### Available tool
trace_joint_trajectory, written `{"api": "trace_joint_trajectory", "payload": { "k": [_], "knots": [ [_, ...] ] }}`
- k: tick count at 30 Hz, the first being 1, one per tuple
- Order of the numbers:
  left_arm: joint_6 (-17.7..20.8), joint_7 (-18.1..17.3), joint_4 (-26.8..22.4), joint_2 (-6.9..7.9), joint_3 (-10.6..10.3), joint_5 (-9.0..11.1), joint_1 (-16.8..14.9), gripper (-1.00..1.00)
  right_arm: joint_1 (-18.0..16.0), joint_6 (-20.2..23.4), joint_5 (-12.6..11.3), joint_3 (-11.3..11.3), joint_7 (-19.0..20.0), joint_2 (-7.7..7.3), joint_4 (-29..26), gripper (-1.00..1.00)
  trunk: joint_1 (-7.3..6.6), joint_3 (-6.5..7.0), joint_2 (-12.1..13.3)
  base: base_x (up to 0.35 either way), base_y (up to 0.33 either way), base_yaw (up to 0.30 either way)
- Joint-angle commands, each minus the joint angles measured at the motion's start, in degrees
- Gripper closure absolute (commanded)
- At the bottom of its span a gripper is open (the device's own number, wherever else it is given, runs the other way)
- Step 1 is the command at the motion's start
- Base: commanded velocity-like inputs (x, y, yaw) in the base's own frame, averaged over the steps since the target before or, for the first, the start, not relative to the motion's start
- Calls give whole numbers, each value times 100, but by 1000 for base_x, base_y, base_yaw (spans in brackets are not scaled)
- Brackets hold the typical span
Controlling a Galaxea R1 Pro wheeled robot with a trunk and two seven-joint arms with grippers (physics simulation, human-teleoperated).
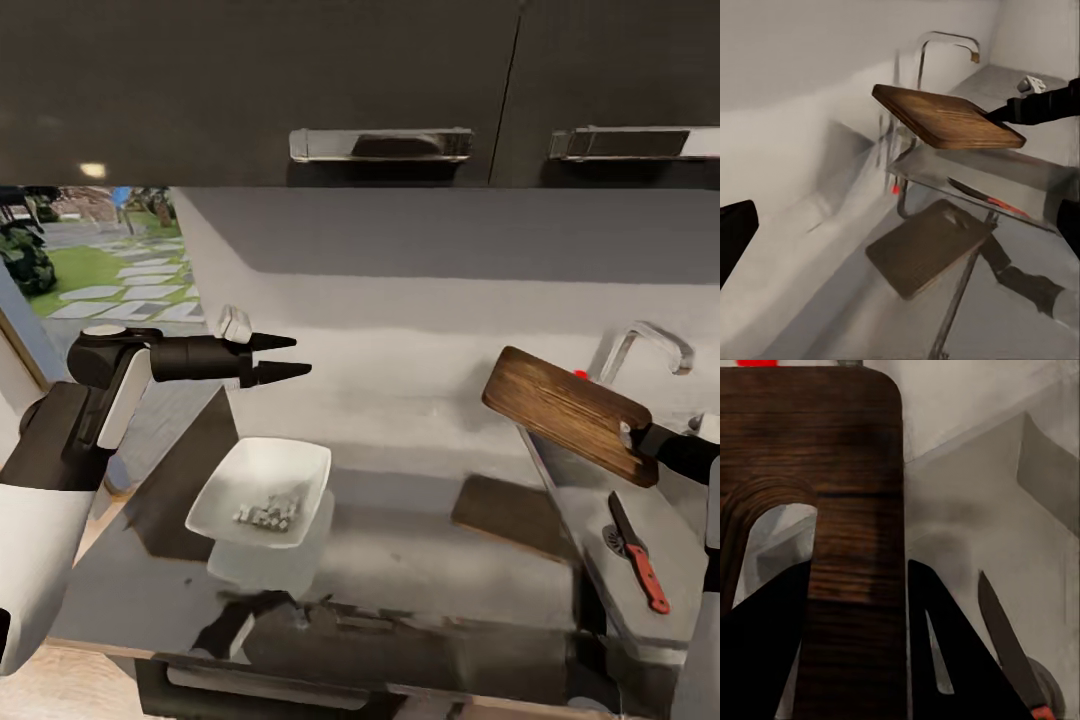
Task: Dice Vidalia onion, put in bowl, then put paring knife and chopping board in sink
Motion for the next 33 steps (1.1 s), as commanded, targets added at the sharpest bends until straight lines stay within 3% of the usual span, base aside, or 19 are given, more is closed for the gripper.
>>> {"api": "trace_joint_trajectory", "payload": {
  "k": [1,7,26,30,33],
  "knots": [
    [39,7,-1,8,-8,34,-4,-100,-7,23,-82,-2,-19,2,-5,100,-2,-4,-5,-257,0,-233],
    [39,7,3,8,-8,34,-4,-100,-8,16,-82,3,-19,2,-7,100,-2,-1,-5,-192,0,-64],
    [39,7,9,8,-8,34,-4,-100,-7,-6,-91,23,-2,26,1,100,-2,0,-5,-4,0,-1],
    [39,7,9,8,-8,34,-4,-100,-6,5,-351,23,-8,28,1,100,-2,0,-5,0,0,-198],
    [39,7,9,8,-8,34,-4,-100,-6,6,-418,24,-9,28,1,100,-2,0,-5,0,0,-286]
  ]
}}
